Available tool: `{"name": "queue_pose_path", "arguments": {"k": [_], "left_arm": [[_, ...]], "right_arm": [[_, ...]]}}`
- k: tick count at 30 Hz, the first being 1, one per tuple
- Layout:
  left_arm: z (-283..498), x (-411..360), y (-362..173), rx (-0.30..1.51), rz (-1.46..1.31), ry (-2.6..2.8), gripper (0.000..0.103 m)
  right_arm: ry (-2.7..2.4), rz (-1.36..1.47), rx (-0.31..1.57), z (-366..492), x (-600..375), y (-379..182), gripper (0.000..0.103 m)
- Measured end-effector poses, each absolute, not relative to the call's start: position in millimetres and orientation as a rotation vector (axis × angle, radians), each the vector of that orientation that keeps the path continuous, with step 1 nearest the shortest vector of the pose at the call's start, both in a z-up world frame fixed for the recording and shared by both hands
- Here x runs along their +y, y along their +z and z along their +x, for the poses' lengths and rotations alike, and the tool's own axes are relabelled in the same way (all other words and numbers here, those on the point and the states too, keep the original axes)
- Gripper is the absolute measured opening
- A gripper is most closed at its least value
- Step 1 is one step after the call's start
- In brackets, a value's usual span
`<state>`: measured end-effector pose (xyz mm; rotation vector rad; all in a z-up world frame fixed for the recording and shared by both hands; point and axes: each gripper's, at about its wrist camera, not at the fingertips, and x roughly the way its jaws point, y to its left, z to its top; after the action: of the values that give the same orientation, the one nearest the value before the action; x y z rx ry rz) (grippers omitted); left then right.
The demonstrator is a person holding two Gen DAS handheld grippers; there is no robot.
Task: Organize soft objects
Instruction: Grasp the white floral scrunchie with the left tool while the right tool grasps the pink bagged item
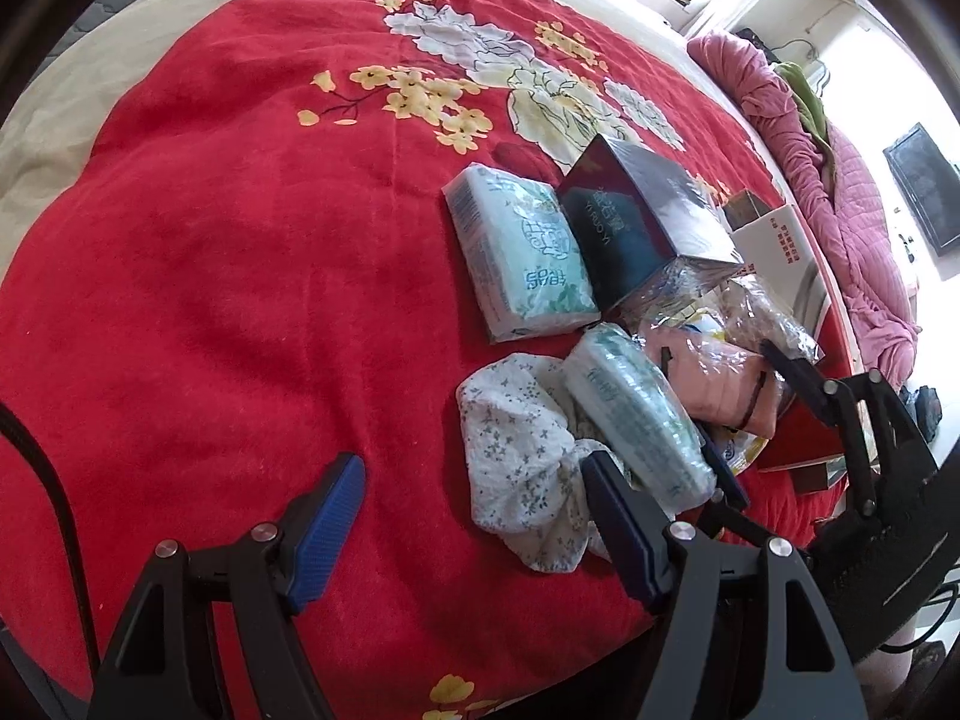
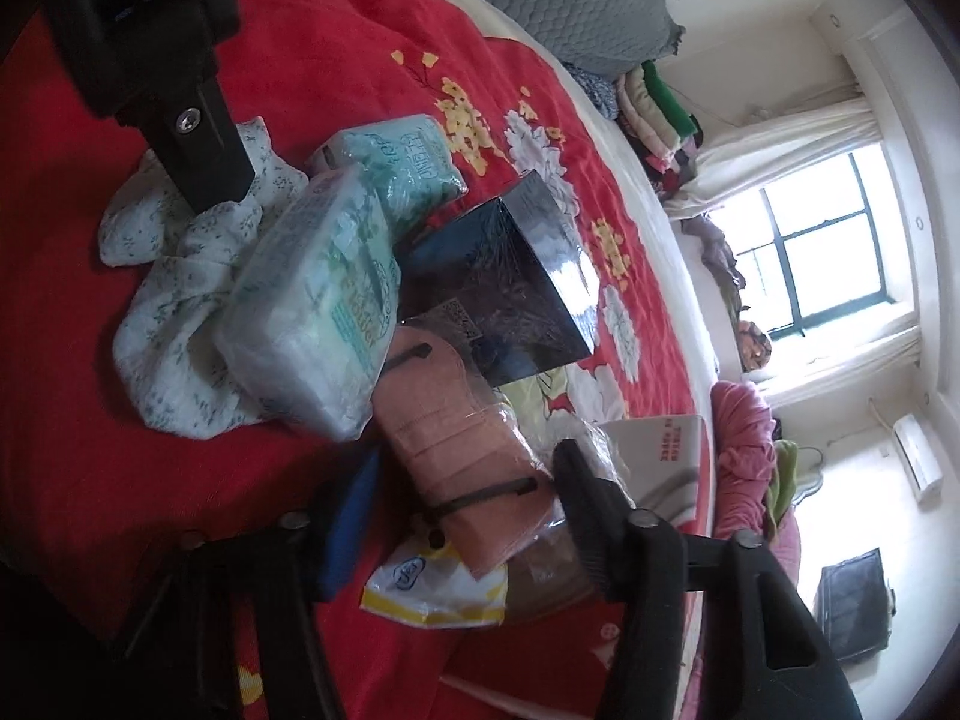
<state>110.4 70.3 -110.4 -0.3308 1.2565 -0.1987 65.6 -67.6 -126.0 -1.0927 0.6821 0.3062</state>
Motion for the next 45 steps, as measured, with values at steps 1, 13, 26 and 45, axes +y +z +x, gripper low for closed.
{"name": "queue_pose_path", "arguments": {"k": [1,13,26,45], "left_arm": [[111.3,69.7,-111.1,1.256,-0.329,-0.199,0.074],[114.3,63.6,-116.3,1.253,-0.379,-0.247,0.033],[108.9,49.6,-99.5,1.154,-0.366,-0.305,0.01],[80.3,99.8,-63.5,1.08,-0.368,-0.158,0.01]], "right_arm": [[0.308,-1.084,0.689,68.3,-67.9,-125.3,0.054],[0.353,-0.691,0.788,79.3,-88.4,-88.3,0.046],[0.415,-0.066,0.926,80.1,-138.7,-56.7,0.041],[0.409,0.111,1.008,63.0,-155.5,-60.7,0.038]]}}
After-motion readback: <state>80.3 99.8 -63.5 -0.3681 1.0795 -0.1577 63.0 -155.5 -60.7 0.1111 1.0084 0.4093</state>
